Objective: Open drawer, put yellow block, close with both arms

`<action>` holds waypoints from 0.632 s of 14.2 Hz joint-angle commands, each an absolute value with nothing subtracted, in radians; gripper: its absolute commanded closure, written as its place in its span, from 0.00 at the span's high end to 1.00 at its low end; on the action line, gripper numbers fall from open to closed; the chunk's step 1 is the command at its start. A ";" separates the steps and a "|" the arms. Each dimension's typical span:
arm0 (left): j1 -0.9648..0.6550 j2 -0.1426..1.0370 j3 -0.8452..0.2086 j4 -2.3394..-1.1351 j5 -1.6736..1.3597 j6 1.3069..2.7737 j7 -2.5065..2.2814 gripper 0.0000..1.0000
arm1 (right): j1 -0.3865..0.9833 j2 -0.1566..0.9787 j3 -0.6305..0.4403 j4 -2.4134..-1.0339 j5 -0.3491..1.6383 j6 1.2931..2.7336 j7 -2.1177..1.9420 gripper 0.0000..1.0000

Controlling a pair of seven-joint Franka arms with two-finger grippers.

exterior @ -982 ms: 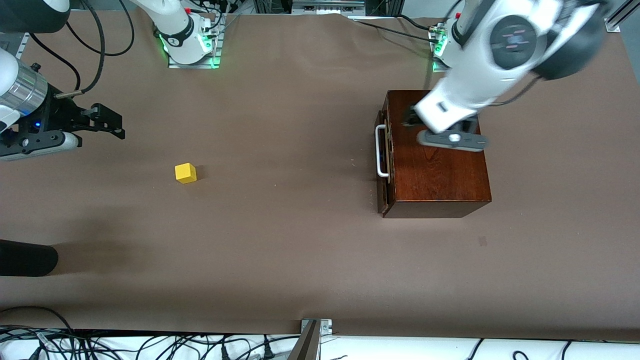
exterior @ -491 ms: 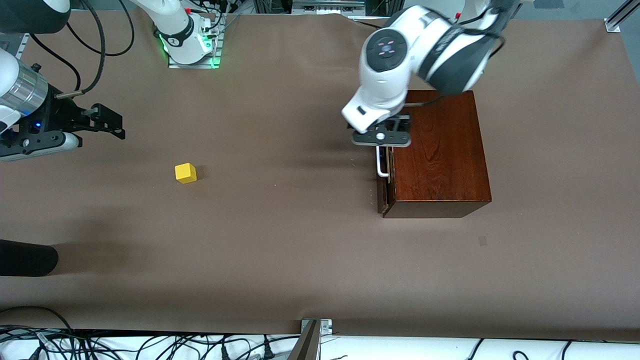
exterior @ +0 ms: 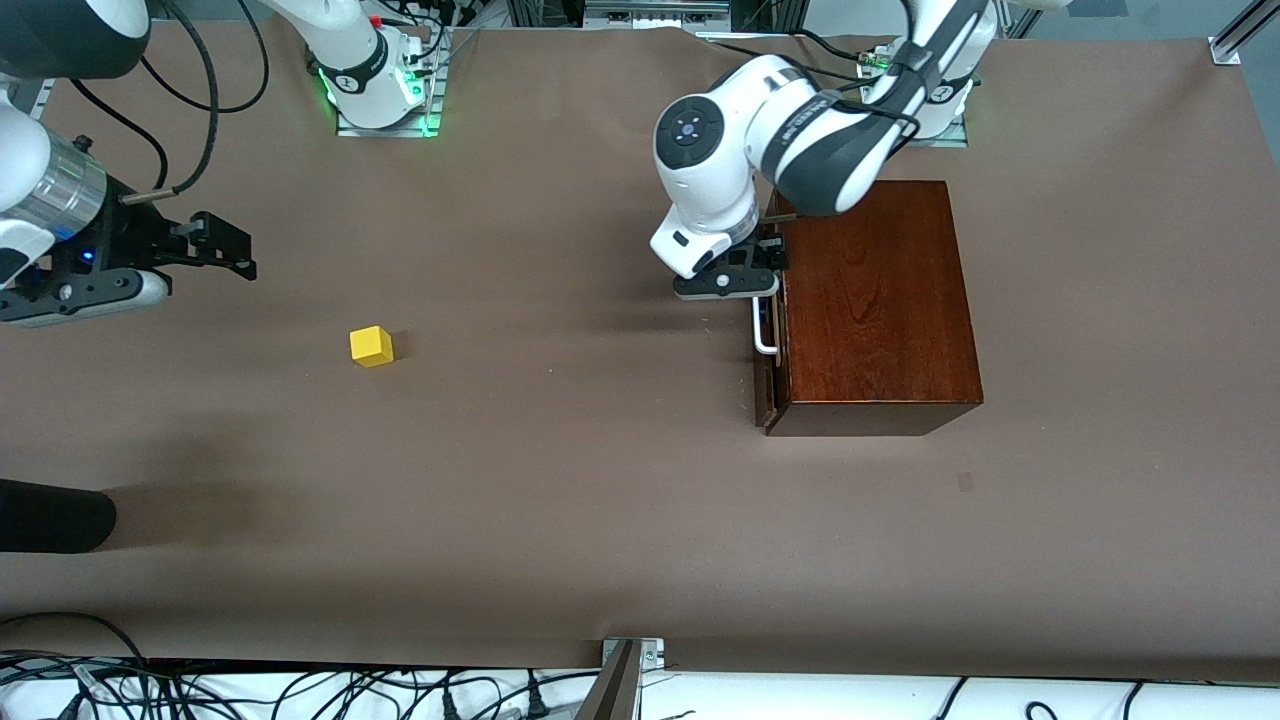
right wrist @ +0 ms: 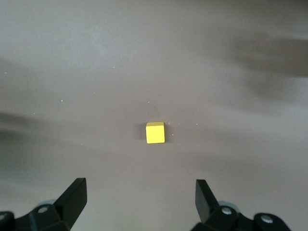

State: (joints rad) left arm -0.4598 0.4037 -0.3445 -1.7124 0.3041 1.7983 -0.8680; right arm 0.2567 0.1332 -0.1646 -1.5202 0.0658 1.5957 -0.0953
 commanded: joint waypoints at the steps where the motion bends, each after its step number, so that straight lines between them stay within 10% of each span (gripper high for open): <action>1: -0.477 0.394 -0.341 -1.795 0.357 1.856 -0.920 1.00 | 0.265 0.132 -0.163 -1.587 0.066 1.641 -0.106 1.00; 9: -0.503 0.475 -0.342 -1.825 0.439 1.939 -0.991 1.00 | 0.295 0.264 -0.164 -1.719 0.064 1.854 -0.100 1.00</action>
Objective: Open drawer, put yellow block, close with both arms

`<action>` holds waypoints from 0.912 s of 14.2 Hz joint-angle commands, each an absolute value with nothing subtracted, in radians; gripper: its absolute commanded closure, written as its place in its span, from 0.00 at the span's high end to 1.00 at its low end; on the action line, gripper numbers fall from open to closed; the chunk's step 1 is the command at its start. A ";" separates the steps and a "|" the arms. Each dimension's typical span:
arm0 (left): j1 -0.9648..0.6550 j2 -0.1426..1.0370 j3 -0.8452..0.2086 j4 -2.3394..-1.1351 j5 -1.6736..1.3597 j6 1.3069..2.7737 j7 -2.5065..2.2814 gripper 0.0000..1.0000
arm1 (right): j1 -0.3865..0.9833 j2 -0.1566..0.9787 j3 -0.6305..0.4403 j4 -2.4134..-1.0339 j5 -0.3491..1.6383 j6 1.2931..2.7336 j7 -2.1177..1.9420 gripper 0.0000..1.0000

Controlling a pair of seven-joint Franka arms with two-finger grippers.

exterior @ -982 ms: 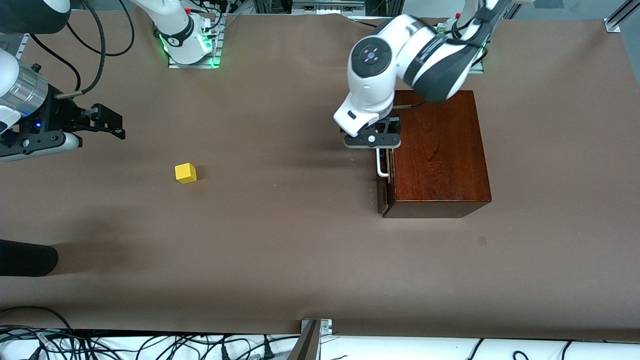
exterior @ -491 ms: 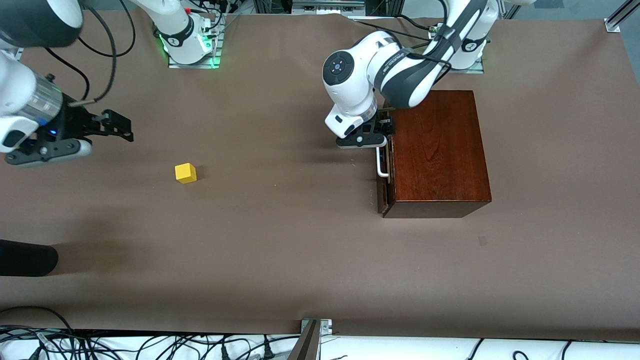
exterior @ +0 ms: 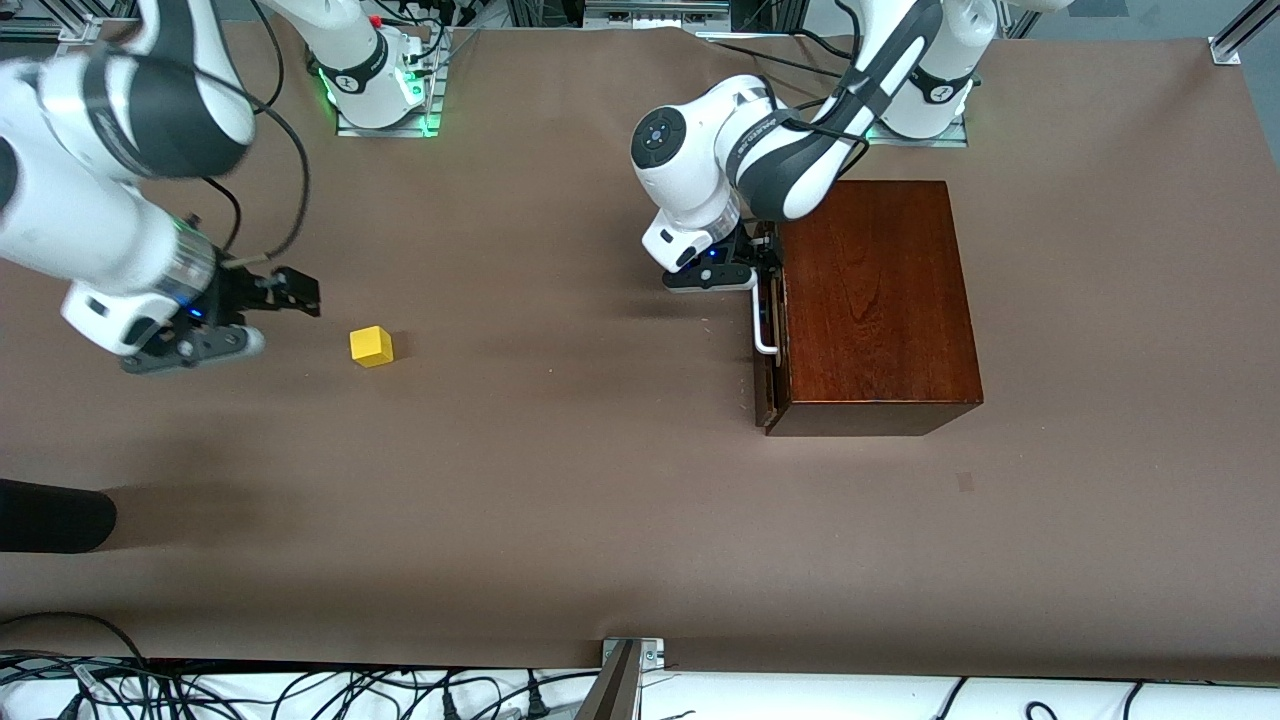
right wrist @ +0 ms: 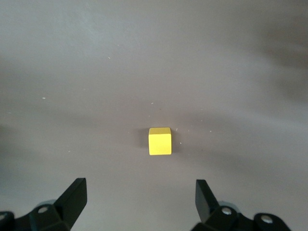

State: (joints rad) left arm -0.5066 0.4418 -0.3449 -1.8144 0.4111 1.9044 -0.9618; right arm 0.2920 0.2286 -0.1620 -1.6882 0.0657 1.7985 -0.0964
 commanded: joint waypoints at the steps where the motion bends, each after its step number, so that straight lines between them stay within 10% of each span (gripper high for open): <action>1: -0.506 0.482 -0.342 -1.825 0.439 1.956 -1.003 1.00 | 0.295 0.281 -0.164 -1.751 0.066 1.902 -0.100 1.00; 13: -0.604 0.623 -0.342 -1.700 0.437 2.155 -1.135 1.00 | 0.295 0.356 -0.164 -2.132 0.069 2.385 -0.094 1.00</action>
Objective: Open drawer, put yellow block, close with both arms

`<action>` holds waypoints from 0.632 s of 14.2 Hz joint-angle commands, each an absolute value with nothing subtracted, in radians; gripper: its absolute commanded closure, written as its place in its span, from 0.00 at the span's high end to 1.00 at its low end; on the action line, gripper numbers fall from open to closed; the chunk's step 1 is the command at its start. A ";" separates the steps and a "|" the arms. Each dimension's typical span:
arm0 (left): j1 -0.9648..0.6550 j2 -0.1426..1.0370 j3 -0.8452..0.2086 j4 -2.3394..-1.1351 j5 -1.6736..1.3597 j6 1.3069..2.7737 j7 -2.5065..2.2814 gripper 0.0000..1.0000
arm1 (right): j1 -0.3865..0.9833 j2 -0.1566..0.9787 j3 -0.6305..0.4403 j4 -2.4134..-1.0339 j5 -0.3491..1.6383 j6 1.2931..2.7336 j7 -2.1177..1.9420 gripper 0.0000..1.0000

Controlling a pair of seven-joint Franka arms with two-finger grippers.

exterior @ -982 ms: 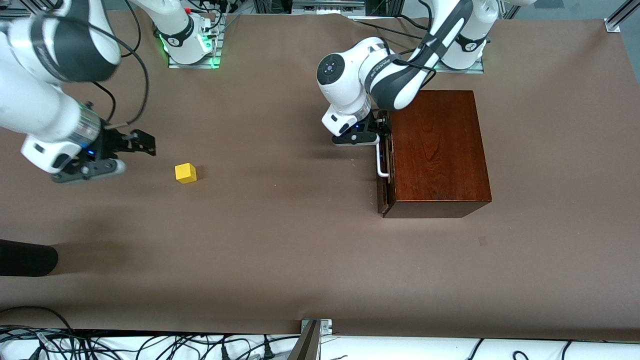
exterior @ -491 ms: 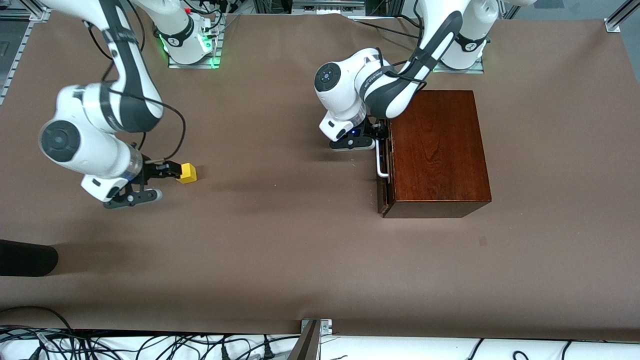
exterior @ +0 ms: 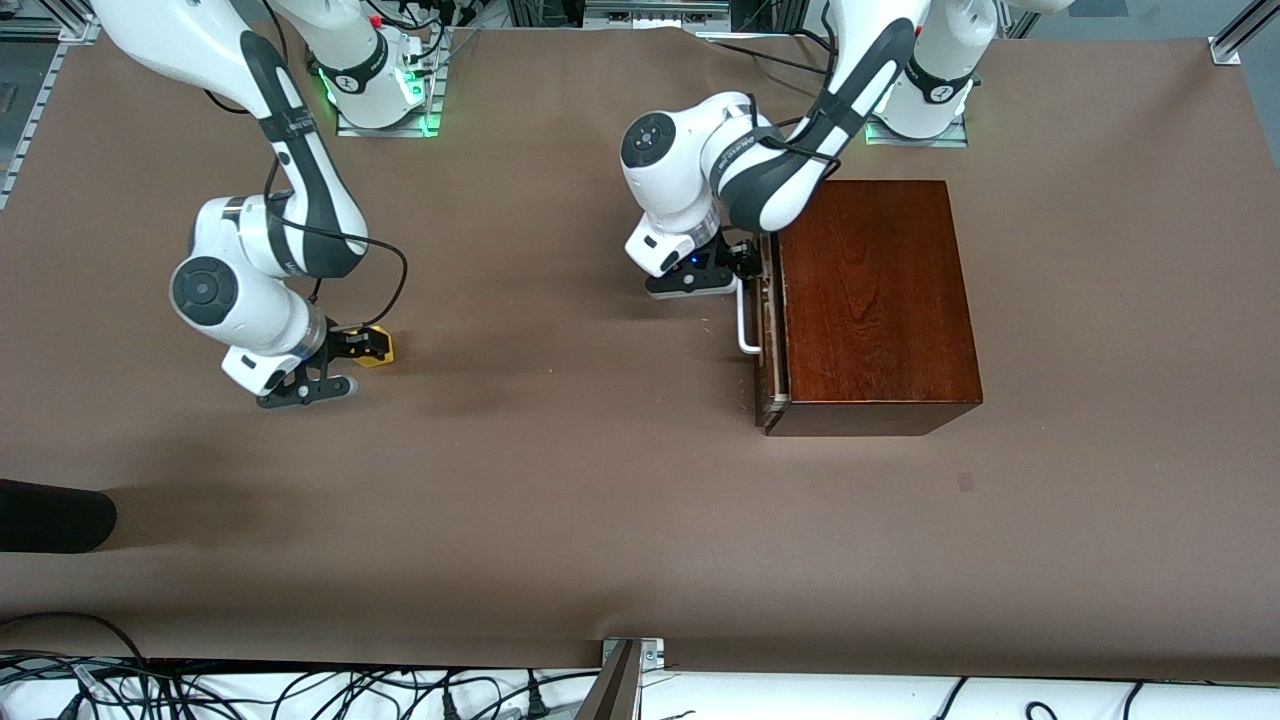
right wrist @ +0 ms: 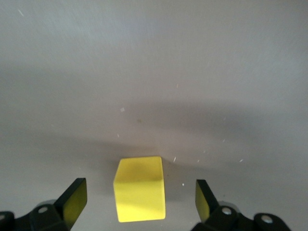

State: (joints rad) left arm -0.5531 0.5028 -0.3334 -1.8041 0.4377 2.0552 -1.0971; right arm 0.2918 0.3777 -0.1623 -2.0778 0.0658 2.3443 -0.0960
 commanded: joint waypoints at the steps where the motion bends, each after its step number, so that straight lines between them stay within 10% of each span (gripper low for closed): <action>1: -0.613 0.655 -0.342 -1.656 0.430 2.155 -1.141 1.00 | 0.295 0.360 -0.163 -2.149 0.069 2.407 -0.092 1.00; 5: -0.666 0.725 -0.341 -1.525 0.428 2.154 -1.167 1.00 | 0.295 0.388 -0.163 -2.203 0.069 2.500 -0.091 0.99; 9: -0.669 0.718 -0.341 -1.500 0.430 2.138 -1.158 1.00 | 0.295 0.408 -0.163 -2.201 0.069 2.510 -0.091 0.63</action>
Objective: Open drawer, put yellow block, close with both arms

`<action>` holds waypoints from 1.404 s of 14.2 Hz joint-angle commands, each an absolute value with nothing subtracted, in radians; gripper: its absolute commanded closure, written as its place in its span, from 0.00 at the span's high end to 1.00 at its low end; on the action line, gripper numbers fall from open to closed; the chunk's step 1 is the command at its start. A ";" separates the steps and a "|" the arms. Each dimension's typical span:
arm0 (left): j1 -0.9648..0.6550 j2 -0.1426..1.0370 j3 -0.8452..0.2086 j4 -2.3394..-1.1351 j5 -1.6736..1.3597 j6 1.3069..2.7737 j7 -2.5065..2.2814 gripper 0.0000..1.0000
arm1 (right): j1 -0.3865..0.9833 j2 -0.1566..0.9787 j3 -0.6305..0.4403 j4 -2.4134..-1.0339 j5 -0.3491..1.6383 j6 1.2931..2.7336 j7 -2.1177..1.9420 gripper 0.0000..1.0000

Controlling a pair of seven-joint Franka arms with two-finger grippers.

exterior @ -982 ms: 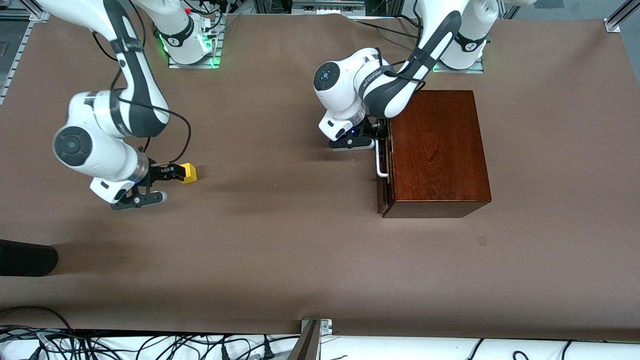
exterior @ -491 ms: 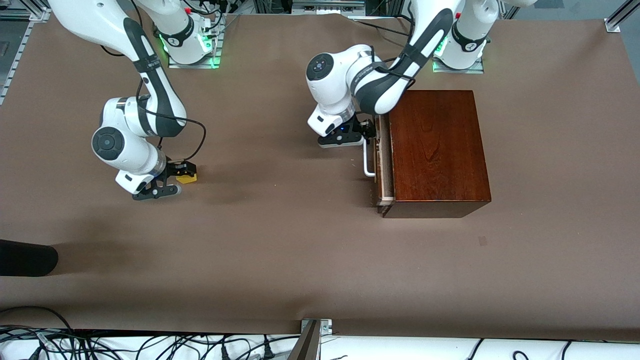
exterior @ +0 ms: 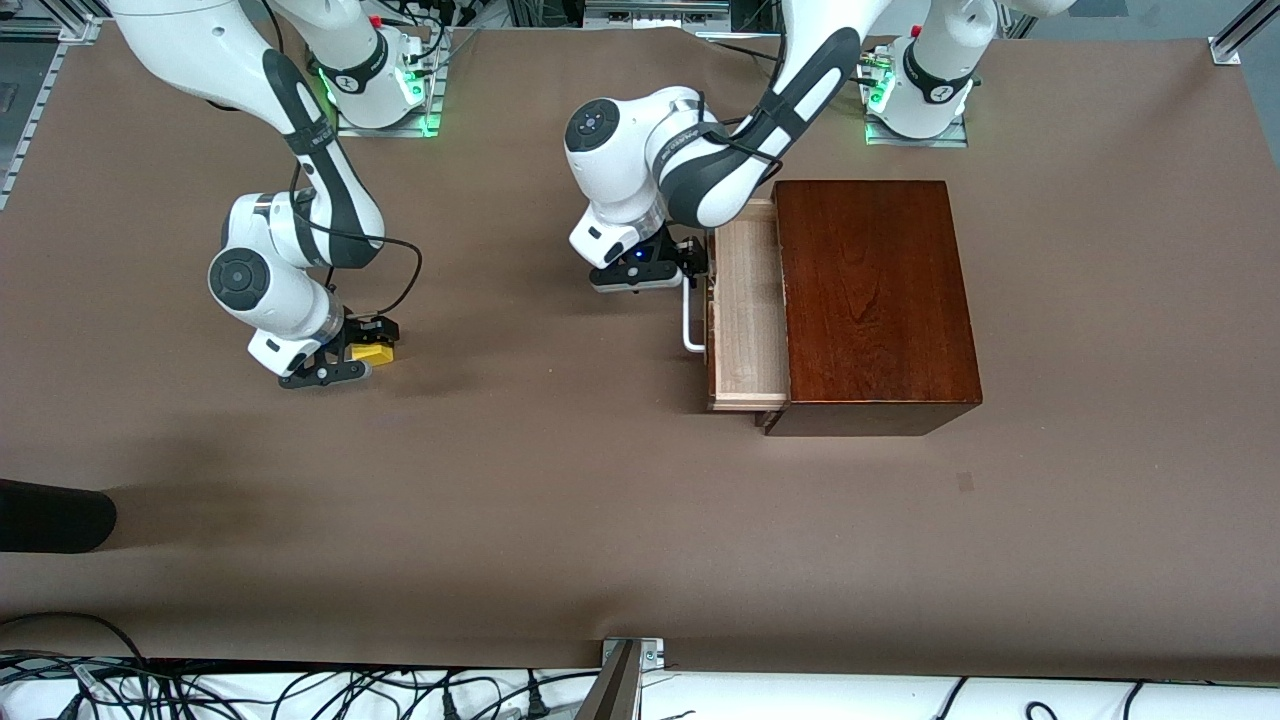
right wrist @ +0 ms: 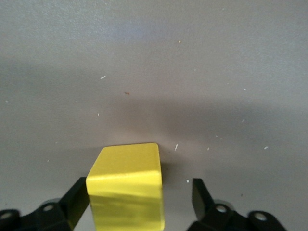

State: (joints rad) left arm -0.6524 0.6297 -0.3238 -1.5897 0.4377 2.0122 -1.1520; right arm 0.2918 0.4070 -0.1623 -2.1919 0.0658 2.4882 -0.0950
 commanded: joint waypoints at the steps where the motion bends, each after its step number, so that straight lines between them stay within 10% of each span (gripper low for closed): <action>1: -0.669 0.713 -0.341 -1.496 0.430 2.117 -1.157 1.00 | 0.295 0.413 -0.163 -2.201 0.069 2.510 -0.092 0.46; 4: -0.673 0.692 -0.344 -1.459 0.439 1.943 -1.141 1.00 | 0.296 0.394 -0.156 -2.162 0.068 2.485 -0.107 0.01; 10: -0.698 0.683 -0.348 -1.304 0.439 1.640 -0.991 1.00 | 0.298 0.374 -0.155 -1.820 0.064 2.044 -0.110 0.00; 20: -0.369 0.396 -0.345 -1.309 0.212 1.467 -0.669 1.00 | 0.310 0.367 0.030 -1.560 0.045 1.787 -0.258 0.00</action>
